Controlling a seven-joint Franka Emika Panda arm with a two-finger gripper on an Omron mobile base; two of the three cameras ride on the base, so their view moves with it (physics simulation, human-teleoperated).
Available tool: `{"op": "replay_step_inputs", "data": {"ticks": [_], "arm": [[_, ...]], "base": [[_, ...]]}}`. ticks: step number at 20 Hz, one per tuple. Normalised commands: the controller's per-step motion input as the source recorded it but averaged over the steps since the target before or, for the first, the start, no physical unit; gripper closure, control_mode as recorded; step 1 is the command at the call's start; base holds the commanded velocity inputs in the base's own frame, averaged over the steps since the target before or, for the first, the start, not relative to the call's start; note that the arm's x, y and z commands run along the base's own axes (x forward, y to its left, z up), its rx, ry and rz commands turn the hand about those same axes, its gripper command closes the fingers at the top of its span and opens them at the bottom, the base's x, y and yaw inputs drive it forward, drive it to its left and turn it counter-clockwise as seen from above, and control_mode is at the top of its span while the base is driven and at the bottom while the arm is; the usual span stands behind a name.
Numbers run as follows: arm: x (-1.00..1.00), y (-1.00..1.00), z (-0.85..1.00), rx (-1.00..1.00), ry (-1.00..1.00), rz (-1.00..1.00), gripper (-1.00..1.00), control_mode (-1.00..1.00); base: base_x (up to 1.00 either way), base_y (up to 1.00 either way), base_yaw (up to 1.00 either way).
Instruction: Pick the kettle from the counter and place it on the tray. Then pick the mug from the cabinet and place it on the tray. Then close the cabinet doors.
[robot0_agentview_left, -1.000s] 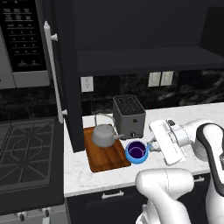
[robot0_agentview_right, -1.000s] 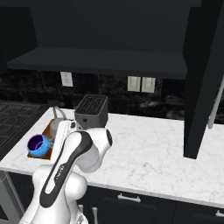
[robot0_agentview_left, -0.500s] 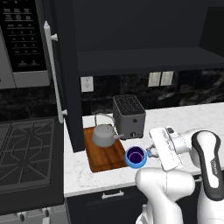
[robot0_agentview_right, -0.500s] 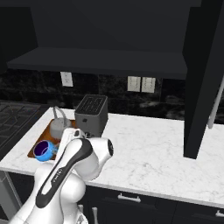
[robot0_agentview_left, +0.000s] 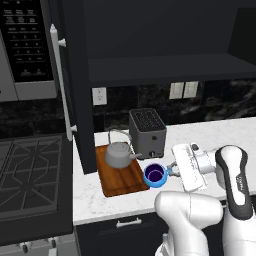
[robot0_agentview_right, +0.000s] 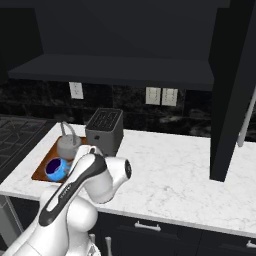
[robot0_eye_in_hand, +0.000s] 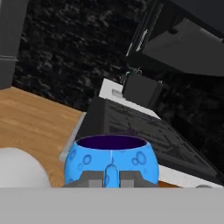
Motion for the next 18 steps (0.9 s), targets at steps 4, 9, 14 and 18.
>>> {"op": "replay_step_inputs", "data": {"ticks": [4, 9, 14, 18], "arm": [[0.53, 0.25, -0.49, 0.06, 0.00, 0.00, 1.00, -1.00], [0.51, 0.30, -0.60, 0.12, 0.00, 0.01, 1.00, -1.00], [0.27, 0.36, -0.63, 0.13, 0.00, 0.06, 1.00, -1.00], [0.06, 0.41, -0.58, 0.12, 0.00, 0.09, 1.00, -1.00]], "base": [[0.00, 0.00, 0.00], [0.00, 0.00, 0.00], [0.00, 0.00, 0.00], [0.00, 0.00, 0.00]]}}
